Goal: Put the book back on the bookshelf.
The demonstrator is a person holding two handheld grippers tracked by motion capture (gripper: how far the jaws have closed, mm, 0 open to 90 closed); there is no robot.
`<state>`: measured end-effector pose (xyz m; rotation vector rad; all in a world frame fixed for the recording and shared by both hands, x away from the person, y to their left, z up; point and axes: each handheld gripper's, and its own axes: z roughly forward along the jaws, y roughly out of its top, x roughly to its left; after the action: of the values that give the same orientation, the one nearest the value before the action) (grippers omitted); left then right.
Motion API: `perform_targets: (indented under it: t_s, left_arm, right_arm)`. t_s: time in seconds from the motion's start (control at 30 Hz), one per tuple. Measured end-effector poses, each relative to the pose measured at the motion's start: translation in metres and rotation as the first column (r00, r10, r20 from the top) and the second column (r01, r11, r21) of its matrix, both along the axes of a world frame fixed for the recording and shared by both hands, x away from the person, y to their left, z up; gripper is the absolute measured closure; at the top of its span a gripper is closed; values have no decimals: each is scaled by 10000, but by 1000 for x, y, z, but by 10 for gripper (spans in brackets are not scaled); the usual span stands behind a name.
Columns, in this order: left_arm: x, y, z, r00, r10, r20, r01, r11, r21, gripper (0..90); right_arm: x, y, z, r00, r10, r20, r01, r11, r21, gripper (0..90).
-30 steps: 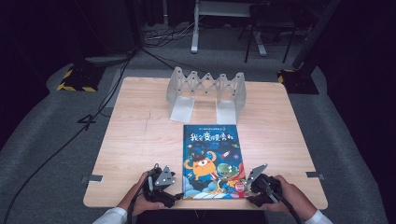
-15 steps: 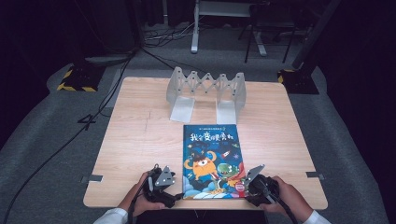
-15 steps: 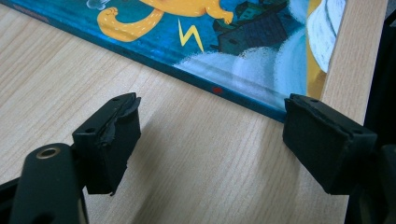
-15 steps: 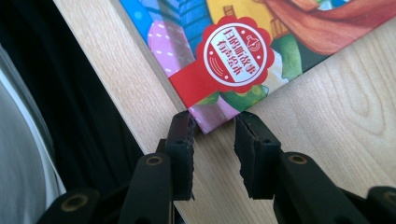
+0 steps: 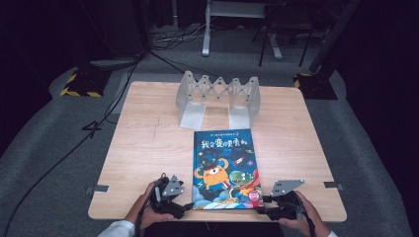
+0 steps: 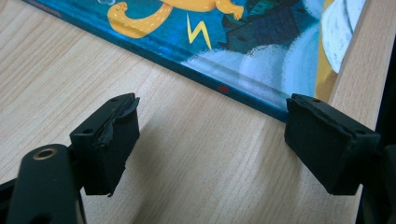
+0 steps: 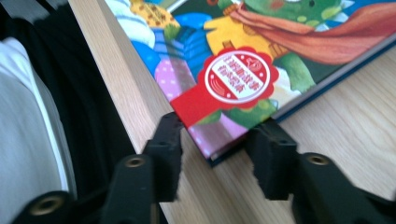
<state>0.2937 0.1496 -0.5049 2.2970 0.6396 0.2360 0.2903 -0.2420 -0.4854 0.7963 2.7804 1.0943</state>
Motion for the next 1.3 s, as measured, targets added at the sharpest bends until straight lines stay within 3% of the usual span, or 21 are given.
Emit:
perform_targets:
  t_s: [0.1, 0.13, 0.2, 0.27, 0.43, 0.5, 0.57, 0.7, 0.9, 1.03, 1.1, 1.13, 1.23, 1.3]
  left_arm:
    - [0, 0, 0, 10000, 4, -3, -4, 10000, 0, 183]
    - [0, 0, 0, 10000, 4, -3, -4, 10000, 0, 183]
    - [0, 0, 0, 10000, -1, -1, 1, 10000, -5, 183]
    - [0, 0, 0, 10000, -2, 0, 2, 10000, -5, 183]
    - [0, 0, 0, 10000, -3, -2, 3, 10000, 6, 183]
    - [0, 0, 0, 10000, -1, -4, 1, 10000, -5, 183]
    - [0, 0, 0, 10000, -7, 0, 7, 10000, 2, 183]
    - [0, 0, 0, 10000, -3, -1, 3, 10000, 6, 183]
    - [0, 0, 0, 10000, 6, -4, -6, 10000, -5, 183]
    - [0, 0, 0, 10000, 0, -2, 0, 10000, 2, 183]
    - [0, 0, 0, 10000, 0, -2, 0, 10000, 3, 183]
    - [0, 0, 0, 10000, -2, -1, 2, 10000, 4, 183]
    - [0, 1, 0, 9999, 117, 4, -117, 9999, 27, 183]
    - [1, 1, 0, 9994, 332, -14, -332, 9994, 41, 182]
  right_arm:
    - [5, -2, -1, 9997, 146, -212, -131, 9975, 691, 452]
    - [5, -2, -1, 9997, 146, -212, -131, 9975, 691, 452]
    - [11, -7, 1, 9983, 114, -575, -27, 9889, 1485, 396]
    - [14, -10, 3, 9973, 114, -731, 23, 9830, 1837, 385]
    - [26, -5, 7, 9963, 182, -838, -1, 9773, 2117, 311]
    - [33, -2, 8, 9937, 453, -1026, -192, 9700, 2422, 291]
    - [37, -1, 9, 9934, 439, -1057, -154, 9662, 2573, 299]
    - [63, 4, 14, 9937, 10, -1122, 302, 9608, 2756, 339]
    - [89, 14, 14, 9923, 79, -1240, 292, 9550, 2952, 370]
    - [102, 18, 13, 9871, 594, -1490, -9, 9310, 3650, 483]
    - [103, 18, 15, 9882, 841, -1280, -242, 9110, 4118, 543]
    - [101, 19, 17, 9900, 866, -1117, -318, 9065, 4209, 543]
    - [96, 21, 21, 9950, 743, -670, -405, 9117, 4088, 543]
    - [92, 20, 20, 9969, 660, -422, -425, 9083, 4161, 543]
